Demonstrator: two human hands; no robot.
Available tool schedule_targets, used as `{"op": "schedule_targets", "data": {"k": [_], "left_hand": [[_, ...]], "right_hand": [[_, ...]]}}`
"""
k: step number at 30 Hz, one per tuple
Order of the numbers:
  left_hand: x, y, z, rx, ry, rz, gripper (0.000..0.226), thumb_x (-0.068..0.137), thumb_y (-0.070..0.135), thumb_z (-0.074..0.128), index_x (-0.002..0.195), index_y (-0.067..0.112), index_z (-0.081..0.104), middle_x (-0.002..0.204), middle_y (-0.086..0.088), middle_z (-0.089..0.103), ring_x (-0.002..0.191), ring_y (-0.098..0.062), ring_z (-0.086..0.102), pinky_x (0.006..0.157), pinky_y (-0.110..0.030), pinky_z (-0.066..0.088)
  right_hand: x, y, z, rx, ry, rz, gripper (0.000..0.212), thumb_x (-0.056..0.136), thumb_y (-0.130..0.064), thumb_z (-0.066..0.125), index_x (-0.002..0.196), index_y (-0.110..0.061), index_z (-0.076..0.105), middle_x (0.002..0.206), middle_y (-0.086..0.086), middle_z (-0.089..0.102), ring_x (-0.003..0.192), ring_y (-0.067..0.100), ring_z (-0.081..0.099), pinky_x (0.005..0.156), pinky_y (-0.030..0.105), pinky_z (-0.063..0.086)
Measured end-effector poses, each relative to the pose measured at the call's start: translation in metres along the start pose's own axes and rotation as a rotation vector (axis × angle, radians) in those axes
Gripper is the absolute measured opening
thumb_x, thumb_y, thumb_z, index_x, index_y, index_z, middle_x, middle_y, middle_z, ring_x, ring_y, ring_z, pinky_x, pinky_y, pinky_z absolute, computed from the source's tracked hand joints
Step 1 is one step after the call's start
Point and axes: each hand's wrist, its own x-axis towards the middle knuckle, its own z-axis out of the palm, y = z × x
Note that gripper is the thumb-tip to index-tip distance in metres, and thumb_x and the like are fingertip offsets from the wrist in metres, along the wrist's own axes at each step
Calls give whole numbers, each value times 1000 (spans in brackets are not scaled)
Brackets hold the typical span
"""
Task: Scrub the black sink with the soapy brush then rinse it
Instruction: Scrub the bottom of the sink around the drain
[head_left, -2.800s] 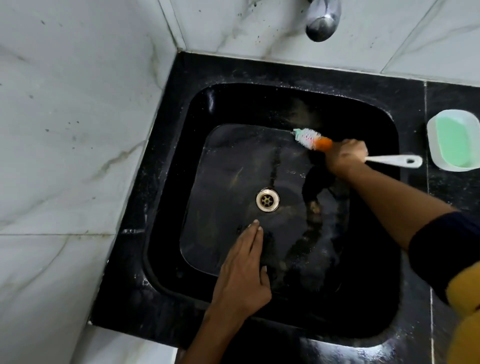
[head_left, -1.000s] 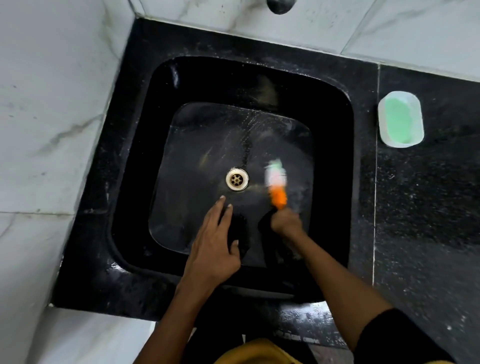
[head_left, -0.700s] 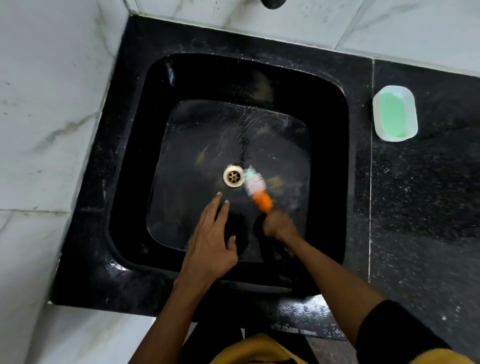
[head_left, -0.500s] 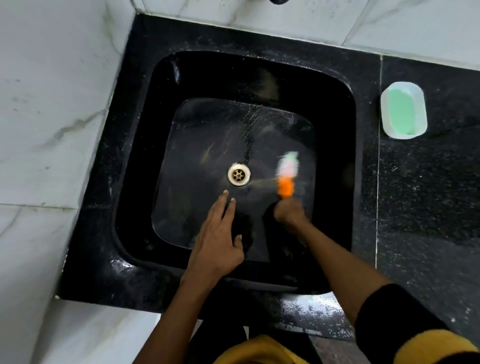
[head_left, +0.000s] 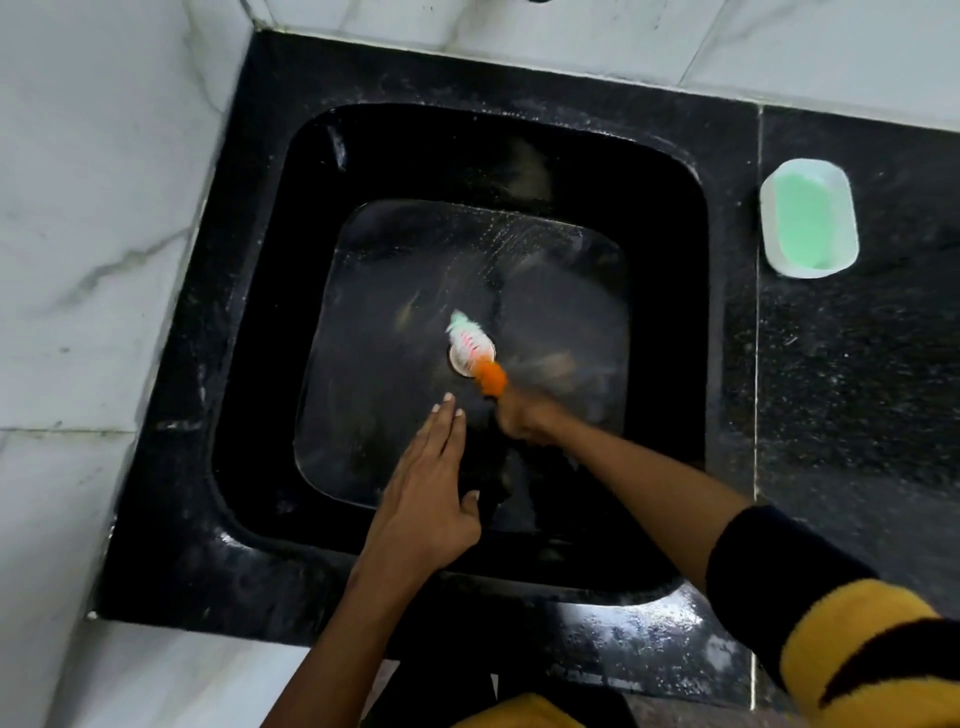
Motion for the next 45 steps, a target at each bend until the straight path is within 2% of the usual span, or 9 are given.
{"op": "schedule_targets", "data": {"k": [6, 10, 16, 21, 23, 27, 34, 37, 45], "left_hand": [[-1, -1, -1, -18, 12, -22, 94, 90, 30, 63, 163, 13, 5, 169, 7, -18, 156, -9, -11, 127, -26, 8], [-2, 1, -2, -32, 22, -28, 94, 92, 29, 62, 163, 15, 3, 169, 7, -18, 155, -7, -13, 127, -24, 6], [0, 2, -1, -38, 22, -24, 93, 91, 29, 63, 163, 16, 5, 169, 9, -18, 153, -3, -14, 123, -19, 4], [0, 0, 1, -30, 14, -36, 95, 90, 30, 64, 163, 17, 4, 169, 10, -19, 155, -6, -12, 126, -24, 8], [0, 1, 0, -37, 0, -40, 96, 89, 30, 64, 163, 17, 5, 169, 10, -18, 156, -7, -11, 127, -28, 12], [0, 2, -1, -41, -14, -49, 96, 87, 28, 65, 163, 15, 8, 170, 8, -16, 156, -8, -8, 127, -32, 17], [-5, 6, -7, -41, 6, -60, 94, 89, 25, 67, 163, 14, 10, 171, 6, -11, 157, -10, -5, 127, -30, 15], [-5, 5, -8, -48, -2, -75, 92, 91, 26, 66, 163, 15, 10, 170, 7, -11, 157, -11, -6, 127, -30, 14], [-9, 5, -14, -47, 56, -185, 75, 92, 19, 61, 158, 10, 28, 171, -4, 6, 157, -19, 7, 126, -35, 19]], "right_hand": [[26, 3, -85, 280, 86, 130, 31, 97, -11, 40, 67, -16, 48, 61, 3, 44, 22, 7, 30, 35, 7, 19], [34, 11, -94, 454, 282, 171, 28, 97, -8, 36, 71, -17, 41, 62, 4, 39, 23, 7, 30, 35, 8, 26], [15, 7, -42, 127, -2, 11, 30, 99, -22, 45, 69, -18, 44, 62, -1, 44, 47, 13, 41, 33, 14, 30], [35, 20, -86, 793, 306, 228, 30, 99, -13, 36, 69, -17, 40, 60, 3, 39, 21, 9, 30, 35, 8, 25], [24, 22, -74, 833, 208, 229, 29, 100, -16, 32, 71, -20, 38, 57, 1, 40, 20, 7, 27, 36, 7, 26], [-13, 29, -31, 455, -215, 199, 30, 102, -16, 40, 73, -13, 49, 36, -7, 39, 23, 4, 21, 34, 7, 14], [0, 44, -62, 512, 167, 14, 33, 105, -19, 32, 77, -15, 49, 56, 4, 38, 23, 5, 28, 31, 9, 18], [10, 41, -79, 80, 171, -147, 37, 99, -14, 46, 66, -18, 63, 46, -4, 50, 36, 8, 42, 39, 19, 30], [-18, 6, -45, -929, -565, -259, 25, 97, -18, 52, 100, -16, 76, 63, -6, 62, 61, 8, 53, 62, 17, 40]]}}
